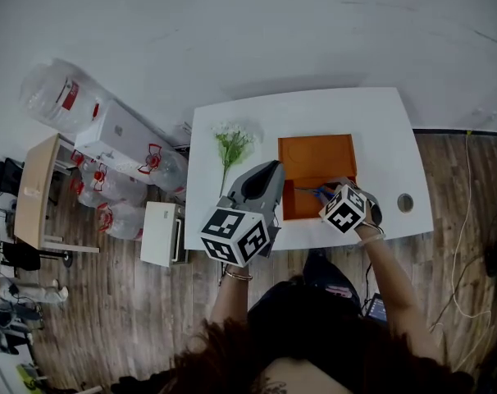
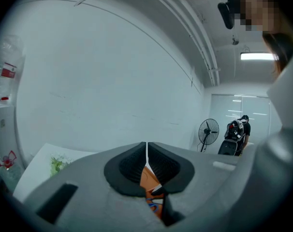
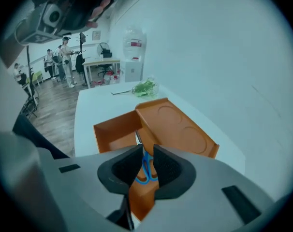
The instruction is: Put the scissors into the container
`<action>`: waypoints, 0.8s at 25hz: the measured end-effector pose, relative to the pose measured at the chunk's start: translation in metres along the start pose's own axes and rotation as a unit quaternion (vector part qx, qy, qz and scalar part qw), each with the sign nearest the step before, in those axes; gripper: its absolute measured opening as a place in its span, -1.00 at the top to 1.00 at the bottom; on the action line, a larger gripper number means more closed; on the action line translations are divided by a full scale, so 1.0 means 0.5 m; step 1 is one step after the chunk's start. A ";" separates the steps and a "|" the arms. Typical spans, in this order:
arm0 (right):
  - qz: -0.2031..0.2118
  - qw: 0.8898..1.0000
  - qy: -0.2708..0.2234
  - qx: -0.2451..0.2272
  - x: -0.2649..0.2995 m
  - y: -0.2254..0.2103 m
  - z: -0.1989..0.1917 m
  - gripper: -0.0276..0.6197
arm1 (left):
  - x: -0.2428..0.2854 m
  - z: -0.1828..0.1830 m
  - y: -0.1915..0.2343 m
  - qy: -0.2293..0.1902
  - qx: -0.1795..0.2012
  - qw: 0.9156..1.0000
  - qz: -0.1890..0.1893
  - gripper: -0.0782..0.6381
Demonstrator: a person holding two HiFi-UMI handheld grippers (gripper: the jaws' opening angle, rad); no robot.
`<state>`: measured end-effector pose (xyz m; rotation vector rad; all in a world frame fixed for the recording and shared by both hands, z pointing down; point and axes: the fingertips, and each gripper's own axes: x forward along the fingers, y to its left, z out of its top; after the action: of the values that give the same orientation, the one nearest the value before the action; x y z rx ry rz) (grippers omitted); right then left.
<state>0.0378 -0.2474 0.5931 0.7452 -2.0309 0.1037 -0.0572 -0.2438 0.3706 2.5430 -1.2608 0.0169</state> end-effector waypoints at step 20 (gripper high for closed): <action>-0.096 0.956 -0.206 0.185 -0.232 -0.001 0.087 0.83 | -0.091 -0.005 -0.086 -0.021 0.017 0.999 -0.018 0.71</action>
<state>0.0488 -0.2093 0.4759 1.2850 -2.3473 0.2379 -0.0511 -0.1834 0.3553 2.6069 -1.2405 -0.0229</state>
